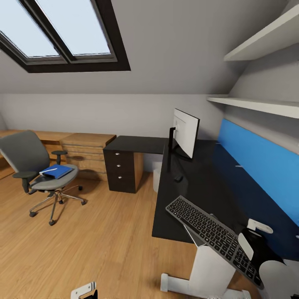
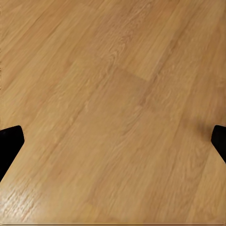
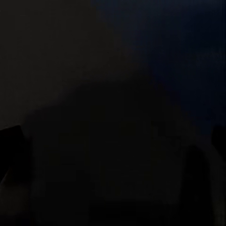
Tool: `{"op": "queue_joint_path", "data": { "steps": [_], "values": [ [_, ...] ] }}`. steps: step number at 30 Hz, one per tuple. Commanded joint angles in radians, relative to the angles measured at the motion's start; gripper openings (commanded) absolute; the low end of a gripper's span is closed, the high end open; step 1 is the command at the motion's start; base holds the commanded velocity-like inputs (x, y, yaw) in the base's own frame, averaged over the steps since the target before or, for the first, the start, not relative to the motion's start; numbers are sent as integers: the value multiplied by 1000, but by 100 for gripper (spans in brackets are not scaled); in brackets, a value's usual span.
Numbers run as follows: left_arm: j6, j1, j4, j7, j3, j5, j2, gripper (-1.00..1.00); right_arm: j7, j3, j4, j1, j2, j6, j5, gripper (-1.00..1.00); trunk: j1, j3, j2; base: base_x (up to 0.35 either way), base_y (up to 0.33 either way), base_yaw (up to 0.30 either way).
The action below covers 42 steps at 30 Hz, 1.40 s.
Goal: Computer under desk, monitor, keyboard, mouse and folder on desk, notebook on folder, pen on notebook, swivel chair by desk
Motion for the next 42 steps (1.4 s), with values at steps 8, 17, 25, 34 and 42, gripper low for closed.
{"op": "queue_joint_path", "data": {
  "steps": [8, 17, 25, 34, 42],
  "values": [
    [-3, 0, 0, 1, 1, 10, 0, 100, -5, 1, 3, 1, 0, 12, -9, 100, 0, -1, -1, -137, 0, 0],
    [-3, 0, 0, 1, 1, 10, 0, 100, -5, 1, 3, 1, 0, 12, -9, 100, 0, -1, -1, -77, 31, 0],
    [-3, 0, 0, 1, 1, 10, 0, 100, -5, 3, 3, 1, 0, 11, -9, 100, 0, -1, -1, -75, 40, 0],
    [-4, 0, 0, 1, 1, 10, -1, 100, -5, 4, 3, 1, 0, 11, -9, 100, 0, -1, -1, -113, 69, 0],
    [-3, 0, 0, 1, 1, 10, 0, 100, -5, 5, 3, 1, 0, 11, -9, 100, 0, -1, -1, -112, 74, 0]
  ]
}}
